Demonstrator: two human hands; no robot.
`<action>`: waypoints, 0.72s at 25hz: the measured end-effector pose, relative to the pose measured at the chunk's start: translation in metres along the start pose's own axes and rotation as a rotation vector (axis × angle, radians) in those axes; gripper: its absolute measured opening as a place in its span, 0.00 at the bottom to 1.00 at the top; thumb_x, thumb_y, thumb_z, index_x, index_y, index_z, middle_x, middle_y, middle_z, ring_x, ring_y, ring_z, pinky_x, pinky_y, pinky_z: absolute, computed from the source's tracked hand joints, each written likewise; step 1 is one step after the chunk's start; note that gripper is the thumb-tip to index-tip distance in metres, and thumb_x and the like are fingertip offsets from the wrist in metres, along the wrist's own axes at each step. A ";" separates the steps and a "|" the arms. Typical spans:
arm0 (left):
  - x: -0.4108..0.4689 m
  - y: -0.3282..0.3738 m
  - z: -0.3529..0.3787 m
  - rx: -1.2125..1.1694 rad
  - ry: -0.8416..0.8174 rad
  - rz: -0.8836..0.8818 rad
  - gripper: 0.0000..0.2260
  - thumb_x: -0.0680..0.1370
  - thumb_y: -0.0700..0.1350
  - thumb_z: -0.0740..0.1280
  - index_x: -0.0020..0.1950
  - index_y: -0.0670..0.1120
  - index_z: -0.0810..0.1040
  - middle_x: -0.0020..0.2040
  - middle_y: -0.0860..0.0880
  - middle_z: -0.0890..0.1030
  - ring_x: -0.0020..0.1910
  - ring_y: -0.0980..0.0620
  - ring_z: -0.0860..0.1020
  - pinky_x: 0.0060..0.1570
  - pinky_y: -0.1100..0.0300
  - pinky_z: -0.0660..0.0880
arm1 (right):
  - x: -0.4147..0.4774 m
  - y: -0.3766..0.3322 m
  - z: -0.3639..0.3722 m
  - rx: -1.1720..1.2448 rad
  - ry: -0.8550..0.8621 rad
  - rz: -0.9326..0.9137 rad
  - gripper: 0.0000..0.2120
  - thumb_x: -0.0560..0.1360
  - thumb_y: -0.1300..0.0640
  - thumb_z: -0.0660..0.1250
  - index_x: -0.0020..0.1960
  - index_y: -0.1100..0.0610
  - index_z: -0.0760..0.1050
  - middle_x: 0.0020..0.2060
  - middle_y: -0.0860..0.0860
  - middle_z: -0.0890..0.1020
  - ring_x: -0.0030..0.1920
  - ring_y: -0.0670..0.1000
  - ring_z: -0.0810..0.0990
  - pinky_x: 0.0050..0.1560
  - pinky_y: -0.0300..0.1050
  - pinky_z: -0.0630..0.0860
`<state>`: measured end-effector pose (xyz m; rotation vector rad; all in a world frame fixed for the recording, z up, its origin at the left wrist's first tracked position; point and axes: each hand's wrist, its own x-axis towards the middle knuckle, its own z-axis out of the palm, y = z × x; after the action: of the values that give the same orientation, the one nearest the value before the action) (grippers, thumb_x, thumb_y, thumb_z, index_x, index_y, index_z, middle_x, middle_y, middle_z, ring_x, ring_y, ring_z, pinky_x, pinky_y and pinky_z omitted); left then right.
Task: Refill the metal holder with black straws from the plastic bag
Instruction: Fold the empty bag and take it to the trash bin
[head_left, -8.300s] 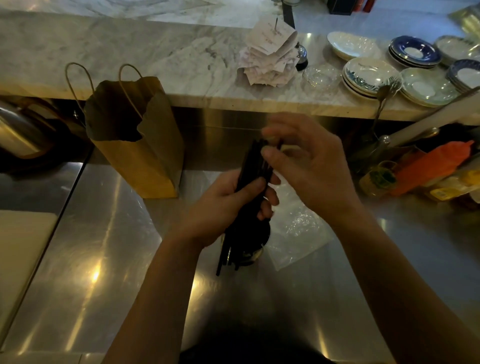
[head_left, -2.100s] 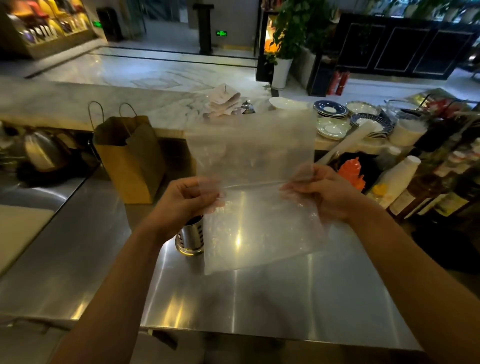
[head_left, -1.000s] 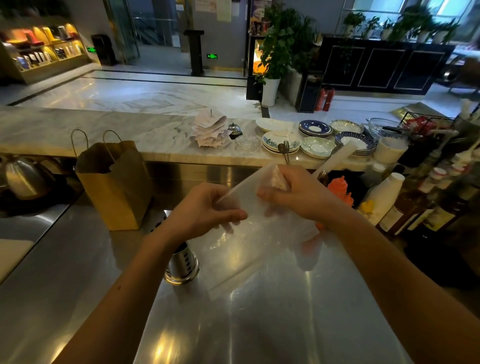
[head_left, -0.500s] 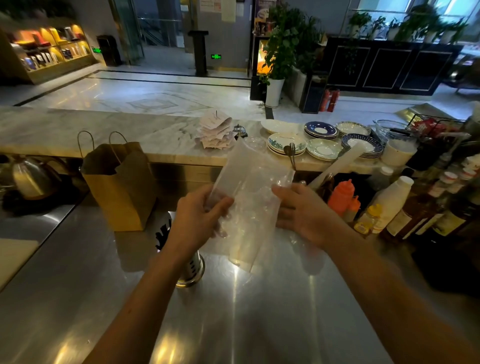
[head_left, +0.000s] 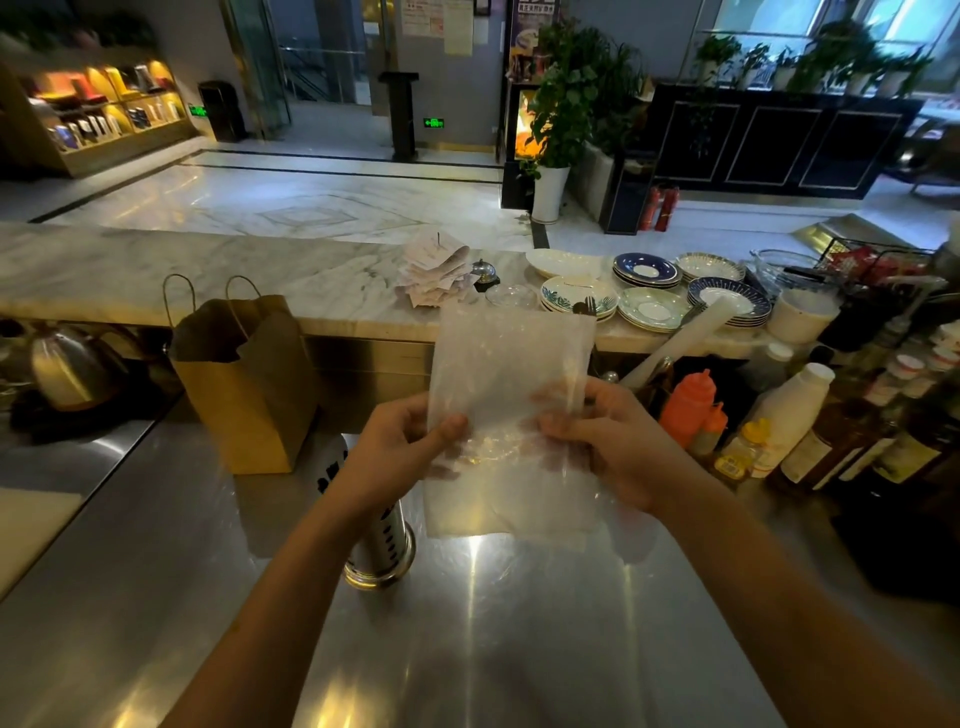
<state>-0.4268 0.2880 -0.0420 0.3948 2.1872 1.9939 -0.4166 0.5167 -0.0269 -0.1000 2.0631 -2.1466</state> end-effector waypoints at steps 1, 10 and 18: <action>0.000 0.003 -0.003 -0.032 -0.030 -0.006 0.13 0.75 0.48 0.66 0.57 0.45 0.79 0.46 0.49 0.86 0.44 0.47 0.85 0.43 0.55 0.83 | 0.000 -0.002 0.000 -0.034 -0.030 -0.004 0.11 0.75 0.68 0.66 0.53 0.57 0.78 0.45 0.57 0.86 0.42 0.54 0.85 0.37 0.43 0.80; -0.003 0.019 -0.027 -0.058 -0.204 0.144 0.08 0.74 0.46 0.70 0.51 0.52 0.86 0.51 0.48 0.86 0.50 0.46 0.85 0.50 0.50 0.82 | -0.006 -0.023 -0.010 0.049 -0.233 -0.064 0.13 0.75 0.70 0.64 0.53 0.57 0.79 0.47 0.57 0.86 0.47 0.57 0.86 0.42 0.48 0.83; -0.003 0.029 -0.032 -0.205 -0.192 0.080 0.13 0.76 0.39 0.62 0.43 0.51 0.85 0.51 0.49 0.84 0.50 0.46 0.82 0.43 0.58 0.81 | -0.008 -0.036 -0.006 -0.254 -0.156 -0.215 0.28 0.69 0.82 0.56 0.29 0.53 0.80 0.45 0.48 0.87 0.44 0.47 0.84 0.36 0.38 0.79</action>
<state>-0.4305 0.2586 -0.0101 0.6236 1.8610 2.0987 -0.4125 0.5254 0.0097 -0.5242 2.3098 -1.9004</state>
